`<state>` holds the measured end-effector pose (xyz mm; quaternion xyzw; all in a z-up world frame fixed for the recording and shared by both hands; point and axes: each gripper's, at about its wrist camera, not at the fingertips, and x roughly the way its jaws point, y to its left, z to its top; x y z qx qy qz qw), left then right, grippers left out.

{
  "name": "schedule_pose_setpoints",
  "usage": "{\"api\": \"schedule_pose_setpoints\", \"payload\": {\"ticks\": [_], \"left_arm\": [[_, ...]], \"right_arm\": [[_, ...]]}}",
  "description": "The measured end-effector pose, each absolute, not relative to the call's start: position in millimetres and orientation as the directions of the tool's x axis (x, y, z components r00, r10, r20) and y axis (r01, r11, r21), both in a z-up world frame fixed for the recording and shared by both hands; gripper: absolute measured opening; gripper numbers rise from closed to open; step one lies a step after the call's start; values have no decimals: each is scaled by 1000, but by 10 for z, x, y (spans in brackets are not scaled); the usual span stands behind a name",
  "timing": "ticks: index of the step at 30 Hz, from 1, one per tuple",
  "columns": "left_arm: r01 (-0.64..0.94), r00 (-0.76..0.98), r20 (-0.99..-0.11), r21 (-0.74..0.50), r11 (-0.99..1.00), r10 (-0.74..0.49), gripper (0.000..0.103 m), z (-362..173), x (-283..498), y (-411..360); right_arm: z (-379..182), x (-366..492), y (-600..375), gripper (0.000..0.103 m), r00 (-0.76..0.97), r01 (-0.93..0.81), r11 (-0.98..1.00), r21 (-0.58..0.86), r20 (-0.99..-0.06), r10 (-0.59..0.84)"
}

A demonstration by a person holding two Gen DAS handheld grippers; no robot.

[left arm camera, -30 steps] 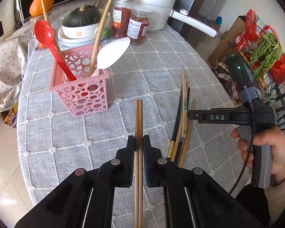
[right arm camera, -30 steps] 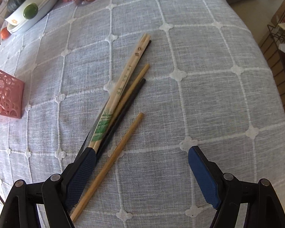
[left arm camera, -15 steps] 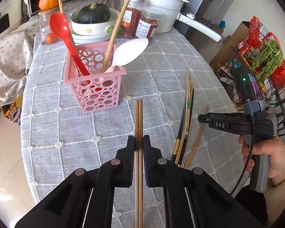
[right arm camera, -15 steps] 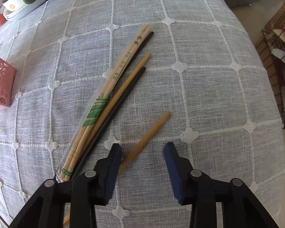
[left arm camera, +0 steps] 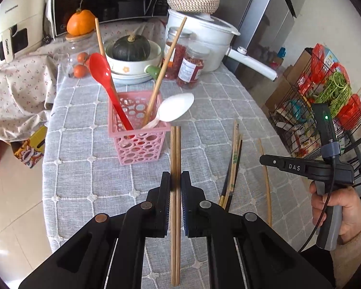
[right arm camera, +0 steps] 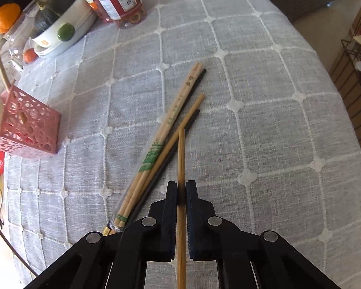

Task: Organize utensils
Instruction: 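Lift the wooden chopsticks with the left tool while the right tool grasps one chopstick, then carry both tools' chopsticks over the pink basket and drop them in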

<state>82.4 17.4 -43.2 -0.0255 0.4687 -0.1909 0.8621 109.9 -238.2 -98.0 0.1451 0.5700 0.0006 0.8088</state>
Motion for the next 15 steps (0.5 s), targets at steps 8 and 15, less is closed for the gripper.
{"api": "schedule_pose_setpoints", "payload": {"ticks": [8,15], "left_arm": [[279,678,-642,-227,933,-359,9,184,661,411],[208,876,-381,-255,944,-296,9,593,520,645]], "right_arm": [[-214,806,-2124,5,569,22,974,225,-804,173],[241,694,-1944,5,698,-61,966,252,-681,221]]}}
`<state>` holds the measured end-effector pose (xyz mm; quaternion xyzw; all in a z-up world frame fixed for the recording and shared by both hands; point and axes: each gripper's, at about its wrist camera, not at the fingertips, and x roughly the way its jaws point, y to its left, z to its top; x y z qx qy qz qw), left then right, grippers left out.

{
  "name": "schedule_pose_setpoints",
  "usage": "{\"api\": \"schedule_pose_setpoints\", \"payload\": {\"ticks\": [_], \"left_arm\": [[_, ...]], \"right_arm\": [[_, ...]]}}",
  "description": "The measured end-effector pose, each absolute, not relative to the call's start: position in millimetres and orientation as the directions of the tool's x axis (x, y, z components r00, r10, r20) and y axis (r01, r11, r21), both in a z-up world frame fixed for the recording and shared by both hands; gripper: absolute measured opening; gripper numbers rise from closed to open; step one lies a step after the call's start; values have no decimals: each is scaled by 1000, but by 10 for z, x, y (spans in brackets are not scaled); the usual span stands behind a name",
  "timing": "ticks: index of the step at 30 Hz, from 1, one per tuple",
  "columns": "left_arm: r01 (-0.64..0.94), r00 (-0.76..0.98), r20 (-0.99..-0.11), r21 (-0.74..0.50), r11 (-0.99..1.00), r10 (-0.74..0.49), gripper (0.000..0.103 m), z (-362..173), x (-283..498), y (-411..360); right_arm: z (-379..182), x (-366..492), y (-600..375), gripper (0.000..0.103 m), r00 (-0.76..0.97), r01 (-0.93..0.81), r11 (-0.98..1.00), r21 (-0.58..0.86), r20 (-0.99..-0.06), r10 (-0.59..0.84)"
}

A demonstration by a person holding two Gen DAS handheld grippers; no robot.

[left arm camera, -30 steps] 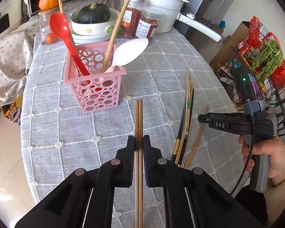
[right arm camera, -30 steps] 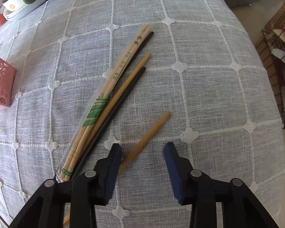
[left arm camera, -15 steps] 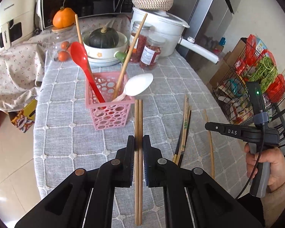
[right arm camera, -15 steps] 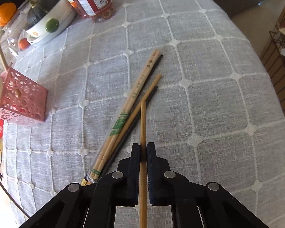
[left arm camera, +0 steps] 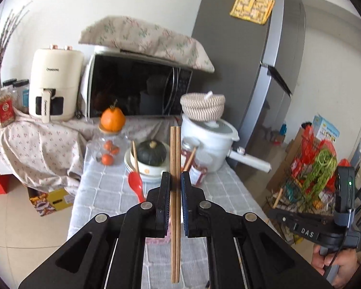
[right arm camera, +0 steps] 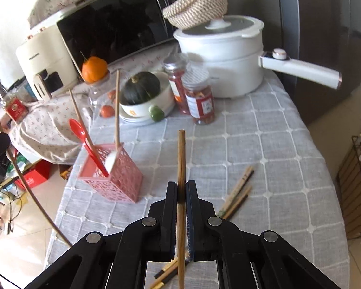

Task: Organize utensils
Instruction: 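Carry both tools' chopsticks over the pink basket and drop them in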

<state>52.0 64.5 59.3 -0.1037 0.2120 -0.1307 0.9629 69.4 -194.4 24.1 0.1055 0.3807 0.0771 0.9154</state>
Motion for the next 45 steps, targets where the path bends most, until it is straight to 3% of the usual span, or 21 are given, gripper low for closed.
{"api": "schedule_pose_setpoints", "payload": {"ticks": [4,7,14,24,30,31,34,35,40,45], "left_arm": [[131,961,-204,-255,958,-185,9,666,496,741],[92,985,-120,-258,962,-126,9,646,543,776],[54,993,-94,-211,976,-75,9,460,819,667],[37,978,-197,-154,987,-68,9,108,1170,571],[65,911,-390,-181,981,-133,11,-135,1487,530],[66,899,-415,-190,980,-141,16,-149,1507,532],[58,875,-461,-198,978,-145,49,-131,1473,549],[64,876,-458,-201,978,-151,55,-108,1431,566],[39,838,-529,-185,982,-133,62,-25,1270,695],[-7,763,-639,-165,986,-101,64,-119,1161,884]], "right_arm": [[407,675,-1848,5,753,-81,965,249,-619,223],[474,704,-1809,5,771,-87,959,269,-591,236],[480,785,-1735,5,779,-91,950,297,-573,254],[476,785,-1728,5,786,-98,948,302,-561,260],[549,739,-1708,5,799,-113,944,310,-537,272],[567,731,-1701,5,801,-115,943,312,-532,274],[628,713,-1673,5,806,-122,937,326,-519,286],[656,708,-1660,5,808,-126,934,333,-512,292],[849,732,-1541,5,827,-143,928,344,-473,303],[1076,892,-1368,5,850,-156,916,368,-422,315]]}}
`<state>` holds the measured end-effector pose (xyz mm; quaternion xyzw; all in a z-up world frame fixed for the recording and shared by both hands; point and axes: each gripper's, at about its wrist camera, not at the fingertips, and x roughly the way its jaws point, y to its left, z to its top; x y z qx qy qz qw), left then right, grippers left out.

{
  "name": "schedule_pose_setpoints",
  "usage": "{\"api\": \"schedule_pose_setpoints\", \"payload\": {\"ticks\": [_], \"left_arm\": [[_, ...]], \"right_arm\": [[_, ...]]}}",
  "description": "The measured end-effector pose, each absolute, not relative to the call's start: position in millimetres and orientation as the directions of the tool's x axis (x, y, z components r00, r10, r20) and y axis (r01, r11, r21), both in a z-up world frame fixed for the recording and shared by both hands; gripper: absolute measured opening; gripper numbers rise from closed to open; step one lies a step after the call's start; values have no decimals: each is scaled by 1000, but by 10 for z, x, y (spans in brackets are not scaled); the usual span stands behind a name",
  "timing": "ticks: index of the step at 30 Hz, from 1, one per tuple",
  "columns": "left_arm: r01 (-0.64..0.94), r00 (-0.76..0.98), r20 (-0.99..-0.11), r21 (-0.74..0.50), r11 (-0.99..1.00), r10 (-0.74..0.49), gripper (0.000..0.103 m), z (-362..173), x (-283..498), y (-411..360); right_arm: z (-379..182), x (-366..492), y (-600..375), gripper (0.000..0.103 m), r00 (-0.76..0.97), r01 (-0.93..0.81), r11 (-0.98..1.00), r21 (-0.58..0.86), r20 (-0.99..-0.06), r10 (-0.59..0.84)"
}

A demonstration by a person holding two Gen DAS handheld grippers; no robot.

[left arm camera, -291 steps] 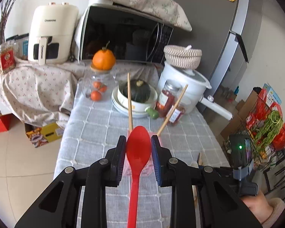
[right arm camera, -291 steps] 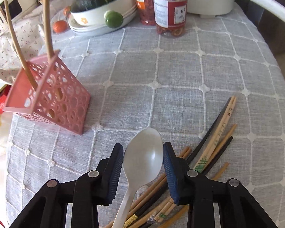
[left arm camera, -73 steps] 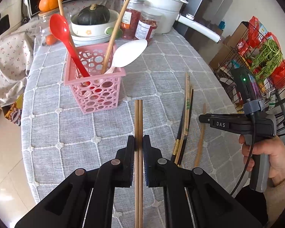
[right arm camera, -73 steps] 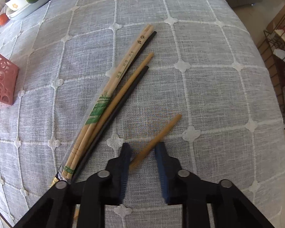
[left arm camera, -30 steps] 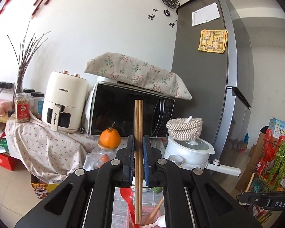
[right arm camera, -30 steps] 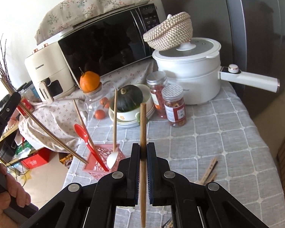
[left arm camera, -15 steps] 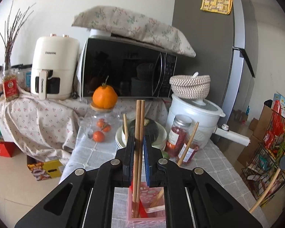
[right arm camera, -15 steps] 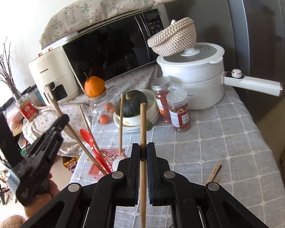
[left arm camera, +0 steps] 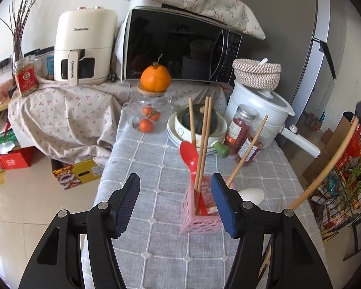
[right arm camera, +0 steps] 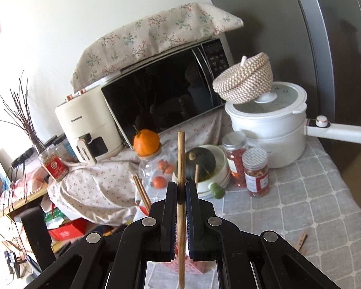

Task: Organize utensils
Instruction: 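Carry both tools' chopsticks over the pink basket and drop them in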

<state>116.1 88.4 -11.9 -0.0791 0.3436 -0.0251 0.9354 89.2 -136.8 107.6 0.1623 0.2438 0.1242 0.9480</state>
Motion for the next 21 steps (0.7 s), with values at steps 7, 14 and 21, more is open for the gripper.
{"api": "schedule_pose_setpoints", "payload": {"ticks": [7,14,21], "left_arm": [[-26,650,-755,-139,990,-89,64,-368,1102,1059],[20,628,-768,-143,989,-124,64,-392,1093,1011],[44,605,-786,-123,991,-124,64,-446,1101,892]], "right_arm": [[1139,1212,-980,5,882,-153,940,305,-386,269],[880,1513,-687,5,896,-118,973,201,-400,191],[605,1713,-631,5,879,-91,974,209,-442,178]]}}
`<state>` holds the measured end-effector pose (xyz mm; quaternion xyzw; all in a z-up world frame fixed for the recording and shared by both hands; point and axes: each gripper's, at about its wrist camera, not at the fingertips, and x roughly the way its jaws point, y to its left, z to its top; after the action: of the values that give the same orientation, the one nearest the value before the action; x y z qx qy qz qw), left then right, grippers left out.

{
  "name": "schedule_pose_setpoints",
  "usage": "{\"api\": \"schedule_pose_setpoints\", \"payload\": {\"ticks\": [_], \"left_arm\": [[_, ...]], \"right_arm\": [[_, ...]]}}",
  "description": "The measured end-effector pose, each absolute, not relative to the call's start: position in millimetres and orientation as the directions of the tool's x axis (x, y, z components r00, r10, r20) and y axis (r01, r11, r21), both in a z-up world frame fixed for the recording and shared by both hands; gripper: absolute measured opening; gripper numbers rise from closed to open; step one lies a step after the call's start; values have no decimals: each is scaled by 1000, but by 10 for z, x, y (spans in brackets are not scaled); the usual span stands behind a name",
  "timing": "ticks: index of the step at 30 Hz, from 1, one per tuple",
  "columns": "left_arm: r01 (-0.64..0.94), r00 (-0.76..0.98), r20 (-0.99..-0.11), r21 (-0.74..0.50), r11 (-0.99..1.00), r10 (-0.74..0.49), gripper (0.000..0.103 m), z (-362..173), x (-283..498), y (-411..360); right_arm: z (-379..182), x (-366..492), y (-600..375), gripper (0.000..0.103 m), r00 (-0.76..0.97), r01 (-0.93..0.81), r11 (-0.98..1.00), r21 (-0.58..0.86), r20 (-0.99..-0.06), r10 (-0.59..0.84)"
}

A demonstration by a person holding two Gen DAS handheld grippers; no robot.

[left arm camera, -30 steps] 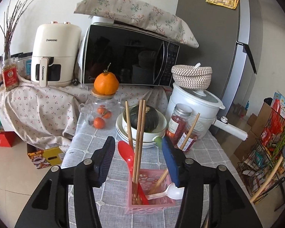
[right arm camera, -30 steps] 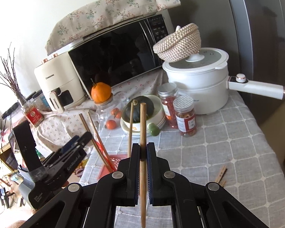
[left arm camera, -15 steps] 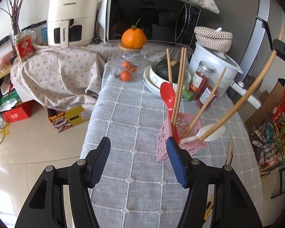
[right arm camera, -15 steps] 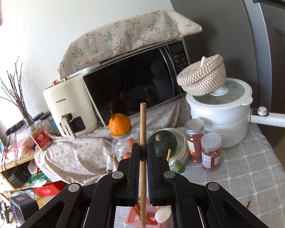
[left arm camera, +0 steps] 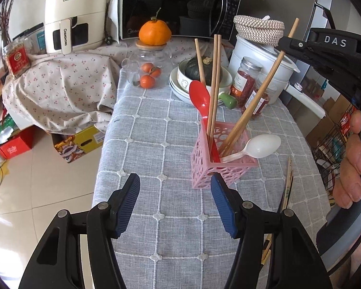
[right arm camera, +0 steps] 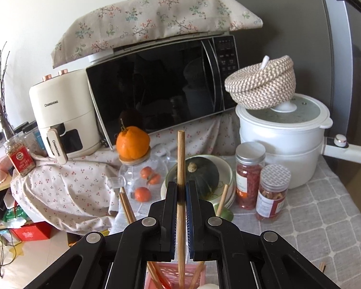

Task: Organize utensils
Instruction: 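Carry both tools' chopsticks over the pink basket and drop them in, then move the left tool back to the chopstick pile and grasp a wrapped chopstick pair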

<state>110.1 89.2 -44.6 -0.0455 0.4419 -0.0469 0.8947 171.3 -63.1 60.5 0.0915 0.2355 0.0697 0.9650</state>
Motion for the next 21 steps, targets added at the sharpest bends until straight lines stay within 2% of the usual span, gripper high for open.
{"api": "schedule_pose_setpoints", "payload": {"ticks": [5,7,9,11,16,21], "left_arm": [[58,600,-790,-117,991,-128,64,-459,1096,860],[64,601,-789,-113,991,-129,64,-457,1091,841],[71,602,-788,-107,992,-128,64,-456,1084,814],[80,600,-790,-100,992,-127,64,-459,1078,785],[99,593,-794,-95,991,-136,69,-472,1047,708],[123,590,-796,-75,990,-134,74,-484,1002,600]], "right_arm": [[492,1801,-695,10,850,-100,954,283,-474,230],[483,1805,-734,28,834,-113,942,315,-485,262],[513,1763,-763,40,834,-123,940,317,-481,271],[573,1701,-813,45,836,-132,939,317,-473,277],[697,1510,-1063,68,834,-124,933,339,-473,283],[685,1295,-1383,81,835,-90,952,293,-498,233]]}}
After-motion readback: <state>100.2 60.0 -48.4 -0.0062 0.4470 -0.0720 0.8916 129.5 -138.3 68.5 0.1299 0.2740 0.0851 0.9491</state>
